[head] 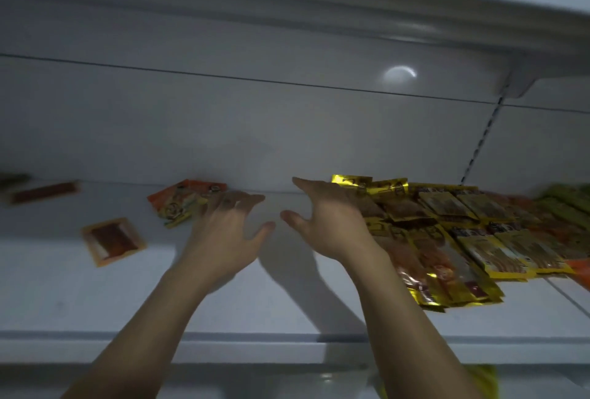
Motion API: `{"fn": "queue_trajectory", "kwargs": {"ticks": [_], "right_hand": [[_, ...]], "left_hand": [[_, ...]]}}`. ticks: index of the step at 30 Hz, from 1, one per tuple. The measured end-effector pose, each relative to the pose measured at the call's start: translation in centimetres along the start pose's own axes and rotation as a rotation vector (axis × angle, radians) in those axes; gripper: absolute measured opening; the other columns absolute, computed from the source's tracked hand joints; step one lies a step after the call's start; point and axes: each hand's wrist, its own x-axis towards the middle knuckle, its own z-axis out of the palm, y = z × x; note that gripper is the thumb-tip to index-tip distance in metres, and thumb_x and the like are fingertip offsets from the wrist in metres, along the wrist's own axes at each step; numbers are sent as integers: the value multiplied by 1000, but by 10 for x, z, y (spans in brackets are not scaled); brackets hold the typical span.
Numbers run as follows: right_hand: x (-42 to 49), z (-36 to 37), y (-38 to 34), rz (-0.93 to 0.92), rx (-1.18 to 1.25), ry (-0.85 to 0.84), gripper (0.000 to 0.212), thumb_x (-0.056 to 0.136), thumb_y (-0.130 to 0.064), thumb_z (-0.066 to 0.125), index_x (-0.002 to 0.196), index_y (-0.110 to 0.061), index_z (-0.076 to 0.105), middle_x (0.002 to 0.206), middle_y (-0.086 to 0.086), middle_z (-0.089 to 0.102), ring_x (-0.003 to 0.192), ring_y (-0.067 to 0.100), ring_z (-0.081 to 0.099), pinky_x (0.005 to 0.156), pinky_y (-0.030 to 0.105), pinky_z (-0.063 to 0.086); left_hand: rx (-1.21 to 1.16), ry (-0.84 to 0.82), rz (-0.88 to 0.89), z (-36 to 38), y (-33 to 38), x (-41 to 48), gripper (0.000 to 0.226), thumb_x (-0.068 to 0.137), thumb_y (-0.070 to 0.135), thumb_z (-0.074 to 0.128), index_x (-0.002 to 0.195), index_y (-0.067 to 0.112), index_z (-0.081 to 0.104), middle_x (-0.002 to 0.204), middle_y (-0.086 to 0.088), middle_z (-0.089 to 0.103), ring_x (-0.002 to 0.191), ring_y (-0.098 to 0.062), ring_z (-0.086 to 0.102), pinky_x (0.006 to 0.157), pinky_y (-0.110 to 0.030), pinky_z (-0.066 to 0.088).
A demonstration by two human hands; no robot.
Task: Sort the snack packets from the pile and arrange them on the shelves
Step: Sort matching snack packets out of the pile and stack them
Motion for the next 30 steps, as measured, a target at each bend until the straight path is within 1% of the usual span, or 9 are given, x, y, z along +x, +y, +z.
{"fn": "queue_trajectory", "kwargs": {"ticks": [4, 7, 11, 15, 18, 21, 24, 28, 30], "right_hand": [[24, 30, -64, -63, -29, -66, 67, 93, -52, 56, 151, -26, 35, 150, -3, 44, 137, 20, 38, 111, 30, 21], [41, 51, -111, -105, -12, -118, 61, 93, -47, 58, 147, -26, 40, 145, 0, 50, 132, 23, 44, 107, 32, 27], [69, 79, -163, -108, -8, -222, 61, 91, -49, 58, 146, -31, 40, 143, -2, 51, 129, 23, 47, 106, 34, 34], [93, 102, -206, -107, 14, -344, 63, 92, -48, 59, 148, -30, 36, 146, -1, 46, 132, 22, 44, 105, 33, 35], [106, 121, -232, -118, 15, -409, 63, 93, -50, 58, 148, -30, 37, 148, -1, 45, 133, 22, 45, 104, 33, 38], [118, 140, -254, -133, -20, -509, 65, 92, -52, 58, 149, -28, 37, 153, -1, 38, 139, 21, 38, 108, 34, 34], [127, 158, -270, -124, -49, -586, 59, 92, -45, 61, 144, -23, 44, 148, 3, 44, 135, 25, 42, 105, 35, 39], [133, 183, -280, -91, -44, -534, 43, 95, -32, 59, 135, -18, 53, 138, 7, 53, 129, 29, 47, 102, 37, 42], [133, 193, -279, -52, 14, -465, 46, 96, -35, 57, 138, -20, 50, 136, 7, 50, 129, 29, 45, 101, 36, 41]], "left_hand": [[70, 22, -65, -33, -68, -8, 65, 79, 65, 37, 134, 37, 54, 135, 4, 58, 127, -25, 45, 99, -42, 30], [92, 11, -125, -57, -117, -18, 61, 79, 60, 40, 132, 35, 56, 128, -1, 61, 120, -29, 48, 93, -42, 32], [119, 22, -215, -79, -182, -32, 57, 86, 62, 47, 136, 35, 52, 139, 2, 54, 132, -24, 38, 99, -41, 27], [127, -29, -262, -98, -232, -41, 77, 75, 73, 29, 139, 34, 49, 143, 2, 50, 137, -22, 34, 103, -40, 25], [149, -82, -287, -104, -260, -37, 73, 77, 68, 32, 140, 34, 46, 147, 2, 47, 138, -20, 33, 104, -40, 25], [187, -107, -303, -105, -285, -28, 62, 87, 65, 43, 140, 32, 46, 148, 1, 45, 137, -22, 34, 105, -40, 26], [220, -111, -345, -105, -308, -16, 58, 92, 60, 47, 143, 31, 44, 150, 1, 40, 139, -20, 32, 106, -38, 27], [247, -160, -420, -99, -338, 5, 59, 96, 52, 47, 148, 28, 34, 160, -1, 24, 146, -23, 22, 111, -44, 25], [259, -170, -457, -91, -349, 12, 60, 98, 51, 43, 151, 26, 30, 163, -1, 18, 149, -21, 15, 114, -45, 22]]}}
